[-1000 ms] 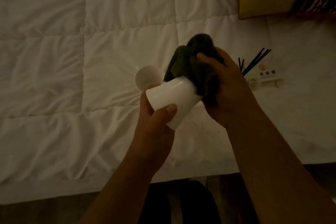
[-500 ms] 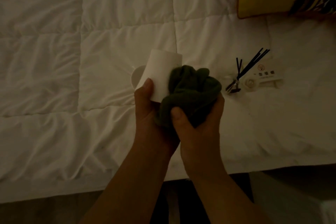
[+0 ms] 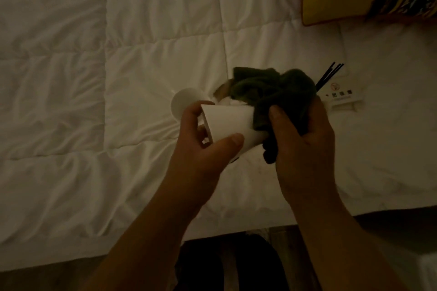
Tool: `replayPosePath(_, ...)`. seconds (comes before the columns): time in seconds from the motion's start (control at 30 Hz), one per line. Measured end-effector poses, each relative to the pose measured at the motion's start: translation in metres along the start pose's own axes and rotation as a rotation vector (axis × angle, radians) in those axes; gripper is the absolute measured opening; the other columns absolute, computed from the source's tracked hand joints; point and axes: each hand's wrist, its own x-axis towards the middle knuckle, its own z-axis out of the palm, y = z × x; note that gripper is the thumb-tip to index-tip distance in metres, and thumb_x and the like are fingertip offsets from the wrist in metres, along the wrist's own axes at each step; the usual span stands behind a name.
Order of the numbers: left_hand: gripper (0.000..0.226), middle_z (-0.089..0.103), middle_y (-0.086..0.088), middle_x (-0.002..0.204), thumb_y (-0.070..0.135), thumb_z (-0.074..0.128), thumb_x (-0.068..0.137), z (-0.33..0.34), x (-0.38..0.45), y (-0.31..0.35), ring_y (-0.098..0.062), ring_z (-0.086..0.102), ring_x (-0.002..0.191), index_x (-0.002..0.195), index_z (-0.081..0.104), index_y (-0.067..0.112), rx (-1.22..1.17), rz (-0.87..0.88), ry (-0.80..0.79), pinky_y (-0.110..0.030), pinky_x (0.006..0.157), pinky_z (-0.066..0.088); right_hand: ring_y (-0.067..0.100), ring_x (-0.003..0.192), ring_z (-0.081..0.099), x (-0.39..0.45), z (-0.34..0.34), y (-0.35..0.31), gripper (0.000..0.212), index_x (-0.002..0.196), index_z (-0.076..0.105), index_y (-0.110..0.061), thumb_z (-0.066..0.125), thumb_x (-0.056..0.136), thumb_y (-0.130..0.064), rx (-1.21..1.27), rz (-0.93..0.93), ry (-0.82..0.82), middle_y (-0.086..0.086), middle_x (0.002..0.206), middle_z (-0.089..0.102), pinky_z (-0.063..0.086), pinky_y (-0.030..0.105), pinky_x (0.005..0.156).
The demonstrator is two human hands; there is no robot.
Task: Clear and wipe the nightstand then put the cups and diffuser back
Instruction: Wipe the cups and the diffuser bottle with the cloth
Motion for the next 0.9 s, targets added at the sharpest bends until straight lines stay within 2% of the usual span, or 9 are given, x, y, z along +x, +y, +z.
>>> replayPosePath(0.1,0.065,0.056,-0.005,0.12,0.029,0.07,0.064,0.007,0.003,-0.006,-0.021,0.066,0.099,0.123,0.044,0.035,0.059,-0.021,0.051,-0.032,0.074,0.058,-0.006,0.09,0.064,-0.012,-0.008,0.004,0.034,0.108,0.056,-0.049,0.064,0.09,-0.022,-0.013,-0.007,0.048,-0.03,0.097,0.066,0.05,0.01,0.07)
replayPosePath(0.2,0.066,0.053,0.0,0.123,0.035,0.073,0.066,0.006,0.016,-0.006,-0.018,0.061,0.106,0.124,0.04,0.04,0.211,-0.002,0.119,-0.037,0.085,0.056,0.001,0.062,0.064,-0.025,-0.02,0.006,0.027,0.099,0.062,-0.049,0.069,0.084,-0.029,-0.044,0.09,0.009,-0.017,0.08,0.069,0.05,0.016,0.052)
replayPosePath(0.27,0.073,0.045,0.014,0.12,0.032,0.078,0.073,0.004,0.028,-0.005,0.0,0.054,0.105,0.132,0.035,0.036,0.408,0.077,0.136,-0.019,0.084,0.05,0.002,0.057,0.063,-0.039,-0.033,0.008,0.029,0.101,0.064,-0.05,0.076,0.079,-0.036,-0.085,0.171,-0.076,-0.011,0.077,0.07,0.049,0.016,0.049)
replayPosePath(0.33,0.08,0.036,0.016,0.118,0.03,0.078,0.074,0.004,0.044,-0.003,0.009,0.044,0.094,0.138,0.03,0.036,0.637,0.145,0.109,-0.007,0.068,0.038,0.002,0.083,0.069,-0.054,-0.046,0.009,0.039,0.11,0.063,-0.05,0.076,0.075,-0.041,-0.063,0.216,-0.121,-0.015,0.096,0.071,0.056,0.019,0.065)
replayPosePath(0.43,0.087,0.027,0.003,0.131,0.033,0.078,0.072,0.012,0.063,-0.005,-0.004,0.04,0.089,0.141,0.025,0.043,0.945,0.174,0.039,-0.008,0.062,0.032,0.018,0.108,0.065,-0.072,-0.066,0.013,0.049,0.115,0.064,-0.045,0.077,0.07,-0.031,0.109,0.312,0.037,-0.009,0.118,0.067,0.057,0.034,0.08)
replayPosePath(0.57,0.094,0.024,-0.004,0.137,0.033,0.08,0.07,0.029,0.084,-0.019,-0.018,0.043,0.101,0.142,0.022,0.041,1.162,0.288,-0.002,-0.029,0.078,0.044,0.029,0.108,0.065,-0.084,-0.097,0.026,0.059,0.117,0.066,-0.034,0.085,0.064,-0.019,0.434,0.403,0.17,0.001,0.122,0.067,0.057,0.04,0.076)
replayPosePath(0.73,0.097,0.023,-0.011,0.141,0.031,0.08,0.07,0.043,0.111,-0.048,-0.037,0.047,0.116,0.144,0.017,0.036,1.375,0.226,0.027,-0.041,0.085,0.046,0.032,0.107,0.066,-0.076,-0.141,0.042,0.055,0.116,0.067,-0.034,0.065,0.069,-0.005,0.58,0.475,0.217,0.005,0.124,0.065,0.057,0.042,0.075)
replayPosePath(0.83,0.101,0.016,-0.017,0.15,0.036,0.077,0.075,0.048,0.111,-0.065,-0.043,0.026,0.136,0.149,0.009,0.031,1.48,0.105,0.04,-0.049,0.105,0.033,0.034,0.114,0.062,-0.056,-0.166,0.045,0.057,0.122,0.063,-0.032,0.07,0.067,-0.015,0.605,0.443,0.175,0.006,0.131,0.061,0.054,0.052,0.084)
replayPosePath(0.9,0.105,0.01,-0.022,0.154,0.045,0.075,0.074,0.055,0.098,-0.069,-0.044,0.007,0.142,0.151,0.007,0.024,1.598,0.231,0.177,-0.055,0.112,0.018,0.034,0.117,0.06,-0.039,-0.183,0.045,0.063,0.129,0.056,-0.026,0.073,0.068,-0.028,0.617,0.436,0.134,0.008,0.134,0.059,0.054,0.05,0.086)
